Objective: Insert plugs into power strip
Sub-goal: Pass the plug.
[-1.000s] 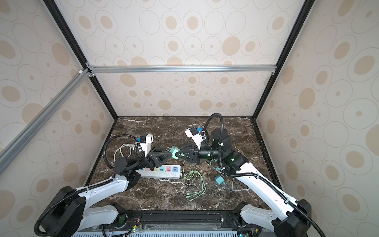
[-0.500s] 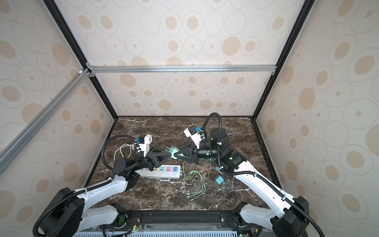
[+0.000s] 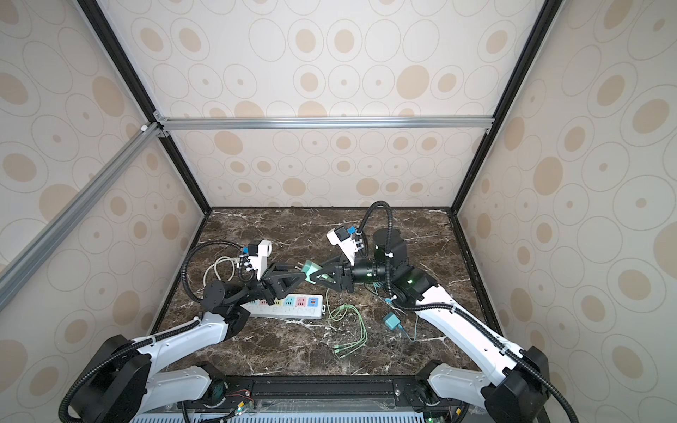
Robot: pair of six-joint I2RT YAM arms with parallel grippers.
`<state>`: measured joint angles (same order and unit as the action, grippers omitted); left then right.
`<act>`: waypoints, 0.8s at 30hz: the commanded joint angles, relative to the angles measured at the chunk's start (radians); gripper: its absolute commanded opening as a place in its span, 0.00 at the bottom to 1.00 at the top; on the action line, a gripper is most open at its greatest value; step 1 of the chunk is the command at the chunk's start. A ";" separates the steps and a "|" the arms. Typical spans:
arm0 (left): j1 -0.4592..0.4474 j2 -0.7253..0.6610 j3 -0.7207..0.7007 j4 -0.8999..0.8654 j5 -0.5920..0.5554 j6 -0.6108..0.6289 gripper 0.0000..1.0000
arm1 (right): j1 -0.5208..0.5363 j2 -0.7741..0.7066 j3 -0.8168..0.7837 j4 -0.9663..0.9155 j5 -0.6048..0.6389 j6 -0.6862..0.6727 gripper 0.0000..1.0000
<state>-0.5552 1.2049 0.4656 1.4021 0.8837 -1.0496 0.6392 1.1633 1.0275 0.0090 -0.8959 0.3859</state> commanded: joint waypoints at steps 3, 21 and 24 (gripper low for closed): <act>0.001 -0.039 0.005 0.023 0.010 0.028 0.00 | 0.004 0.005 0.014 0.009 0.003 0.002 0.35; 0.008 -0.284 0.025 -0.799 -0.173 0.484 0.53 | 0.004 0.017 0.110 -0.303 0.165 -0.142 0.00; 0.013 -0.369 -0.001 -0.850 -0.221 0.509 0.74 | 0.005 0.028 0.150 -0.383 0.186 -0.175 0.00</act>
<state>-0.5491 0.9016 0.4667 0.7006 0.7326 -0.6598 0.6418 1.1862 1.1248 -0.2607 -0.7605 0.2752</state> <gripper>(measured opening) 0.712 0.288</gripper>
